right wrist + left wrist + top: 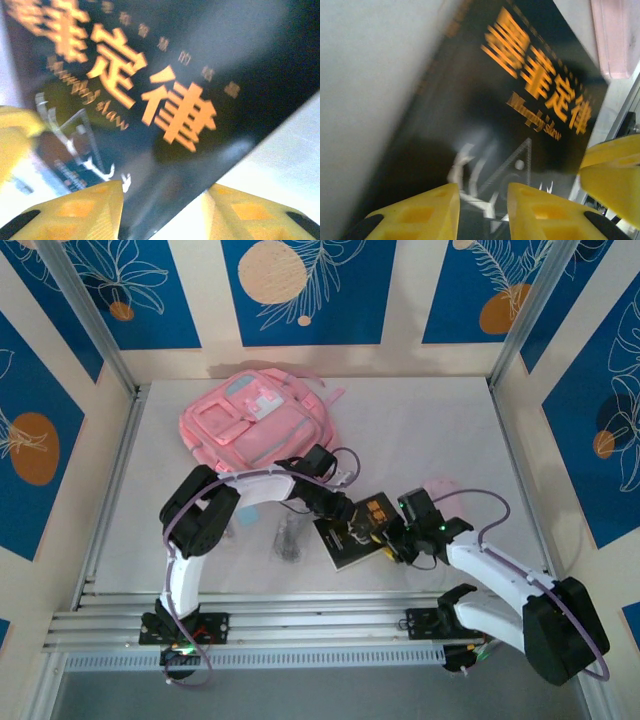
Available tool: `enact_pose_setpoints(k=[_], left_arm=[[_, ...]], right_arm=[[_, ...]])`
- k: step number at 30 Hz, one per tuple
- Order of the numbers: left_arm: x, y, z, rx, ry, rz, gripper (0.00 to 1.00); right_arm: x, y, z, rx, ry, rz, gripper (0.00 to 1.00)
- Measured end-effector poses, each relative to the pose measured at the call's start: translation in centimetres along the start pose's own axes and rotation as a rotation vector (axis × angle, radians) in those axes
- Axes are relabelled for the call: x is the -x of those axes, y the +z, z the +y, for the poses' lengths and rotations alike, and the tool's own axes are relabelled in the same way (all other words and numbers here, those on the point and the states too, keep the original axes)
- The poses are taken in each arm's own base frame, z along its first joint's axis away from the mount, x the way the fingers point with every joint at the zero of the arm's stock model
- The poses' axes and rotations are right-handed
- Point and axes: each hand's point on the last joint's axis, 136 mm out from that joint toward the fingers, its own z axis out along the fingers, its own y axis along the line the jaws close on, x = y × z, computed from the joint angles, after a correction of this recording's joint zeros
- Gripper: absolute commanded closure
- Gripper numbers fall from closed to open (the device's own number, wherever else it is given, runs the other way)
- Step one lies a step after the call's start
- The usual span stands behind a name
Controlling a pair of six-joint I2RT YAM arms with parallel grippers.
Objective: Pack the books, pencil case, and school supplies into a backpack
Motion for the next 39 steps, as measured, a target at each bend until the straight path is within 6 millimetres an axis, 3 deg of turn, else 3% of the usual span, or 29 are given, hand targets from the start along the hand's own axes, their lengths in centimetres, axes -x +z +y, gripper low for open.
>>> enact_pose_setpoints(k=[4, 11, 13, 15, 17, 20, 23, 27, 31, 35, 39], left_arm=[[-0.2, 0.1, 0.0, 0.002, -0.003, 0.008, 0.71], [-0.4, 0.0, 0.1, 0.006, -0.008, 0.014, 0.71], [-0.5, 0.0, 0.1, 0.006, -0.010, 0.017, 0.71], [-0.5, 0.0, 0.1, 0.007, -0.011, 0.018, 0.70], [-0.5, 0.0, 0.1, 0.007, -0.012, 0.018, 0.60], [-0.4, -0.2, -0.2, -0.002, -0.011, 0.014, 0.40], [0.5, -1.5, -0.6, 0.004, -0.027, -0.025, 0.25], [4.0, -5.5, -0.5, -0.007, -0.060, -0.171, 0.21], [7.4, -9.6, 2.4, -0.047, -0.165, -0.340, 0.20], [7.9, -11.7, 6.1, -0.070, -0.289, -0.424, 0.20], [7.6, -14.0, 7.0, -0.087, -0.343, -0.486, 0.18]], right_arm=[[0.7, -0.4, 2.7, 0.096, -0.060, -0.031, 0.65], [1.0, 0.5, 3.1, 0.096, -0.093, -0.031, 0.65], [1.0, 0.7, 3.1, 0.094, -0.104, -0.029, 0.72], [1.0, 0.9, 3.3, 0.100, -0.108, -0.030, 0.84], [1.1, 1.0, 3.6, 0.111, -0.114, -0.033, 1.00], [1.2, 0.9, 4.0, 0.124, -0.140, -0.035, 1.00], [1.6, 0.3, 4.7, 0.143, -0.174, -0.032, 1.00], [2.5, -1.1, 6.7, 0.224, -0.234, -0.028, 1.00], [3.0, -2.2, 9.0, 0.295, -0.306, 0.003, 1.00], [3.6, -3.6, 13.9, 0.374, -0.420, 0.043, 1.00], [4.0, -5.3, 19.3, 0.460, -0.534, 0.070, 1.00]])
